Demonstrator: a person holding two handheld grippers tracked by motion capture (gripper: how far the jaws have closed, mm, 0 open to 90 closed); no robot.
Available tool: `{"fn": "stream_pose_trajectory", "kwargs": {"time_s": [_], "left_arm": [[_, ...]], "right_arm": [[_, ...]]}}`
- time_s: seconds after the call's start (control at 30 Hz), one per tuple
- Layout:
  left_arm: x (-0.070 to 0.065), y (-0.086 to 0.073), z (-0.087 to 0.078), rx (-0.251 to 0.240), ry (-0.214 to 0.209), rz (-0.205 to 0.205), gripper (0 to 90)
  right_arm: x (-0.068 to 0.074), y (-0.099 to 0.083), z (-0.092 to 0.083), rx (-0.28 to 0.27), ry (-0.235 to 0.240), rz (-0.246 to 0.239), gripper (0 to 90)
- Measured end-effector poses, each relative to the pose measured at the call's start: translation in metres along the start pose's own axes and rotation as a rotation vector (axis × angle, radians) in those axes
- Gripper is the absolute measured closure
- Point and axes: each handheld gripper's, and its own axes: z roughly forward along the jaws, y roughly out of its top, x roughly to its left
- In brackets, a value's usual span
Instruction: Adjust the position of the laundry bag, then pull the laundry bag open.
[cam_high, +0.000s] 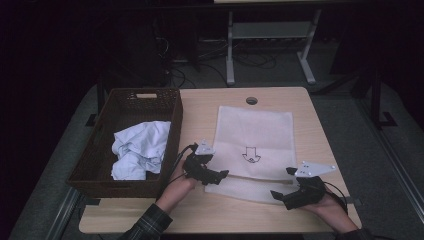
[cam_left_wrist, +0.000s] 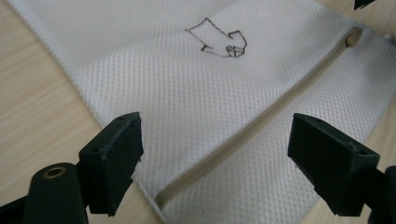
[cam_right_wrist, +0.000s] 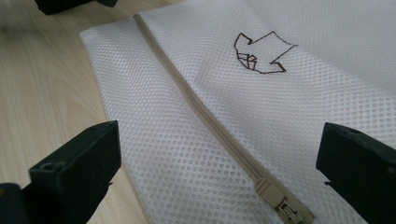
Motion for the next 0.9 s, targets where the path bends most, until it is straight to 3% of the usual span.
{"fn": "stream_pose_trajectory", "kwargs": {"time_s": [0.57, 0.67, 0.9], "left_arm": [[-0.009, -0.037, -0.017, -0.006, 0.001, -0.035, 17.5], [-0.009, -0.041, -0.019, -0.008, -0.004, -0.048, 17.5], [-0.014, -0.046, -0.024, -0.012, -0.019, -0.039, 17.5]], "right_arm": [[-0.006, 0.0, -0.005, -0.004, -0.025, 0.008, 0.0], [-0.007, 0.0, -0.006, 0.008, -0.032, 0.002, 0.0], [-0.012, 0.0, -0.012, 0.042, -0.022, -0.008, 0.0]]}}
